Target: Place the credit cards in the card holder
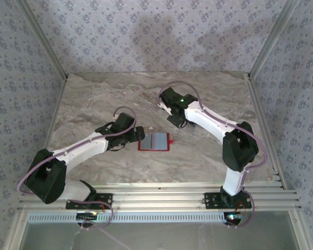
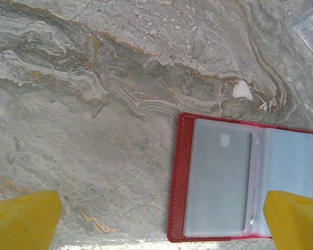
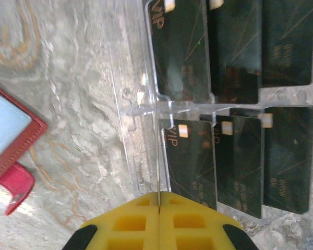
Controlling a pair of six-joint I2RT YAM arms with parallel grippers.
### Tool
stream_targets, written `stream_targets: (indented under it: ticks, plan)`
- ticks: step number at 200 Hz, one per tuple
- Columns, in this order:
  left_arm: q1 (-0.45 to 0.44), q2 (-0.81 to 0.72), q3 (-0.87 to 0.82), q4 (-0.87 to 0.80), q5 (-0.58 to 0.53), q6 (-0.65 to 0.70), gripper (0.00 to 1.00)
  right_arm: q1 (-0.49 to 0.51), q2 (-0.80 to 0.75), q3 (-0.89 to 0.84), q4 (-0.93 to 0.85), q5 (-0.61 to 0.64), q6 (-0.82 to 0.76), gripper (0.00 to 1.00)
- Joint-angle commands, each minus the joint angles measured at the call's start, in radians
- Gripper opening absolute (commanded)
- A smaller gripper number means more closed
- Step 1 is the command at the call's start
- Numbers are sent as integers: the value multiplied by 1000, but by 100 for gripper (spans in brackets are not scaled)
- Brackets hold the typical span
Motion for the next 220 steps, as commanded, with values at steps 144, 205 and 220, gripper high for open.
stream_targets:
  ticks: [144, 205, 220]
  plan:
    - [4, 164, 96, -24, -38, 225, 100, -55, -268, -622, 805, -743, 998, 0]
    - [-23, 260, 111, 0, -49, 227, 100, -58, -194, -658, 928, -806, 1048, 0]
    - [-33, 276, 116, -8, -69, 227, 100, -64, -181, -667, 950, -818, 1051, 0]
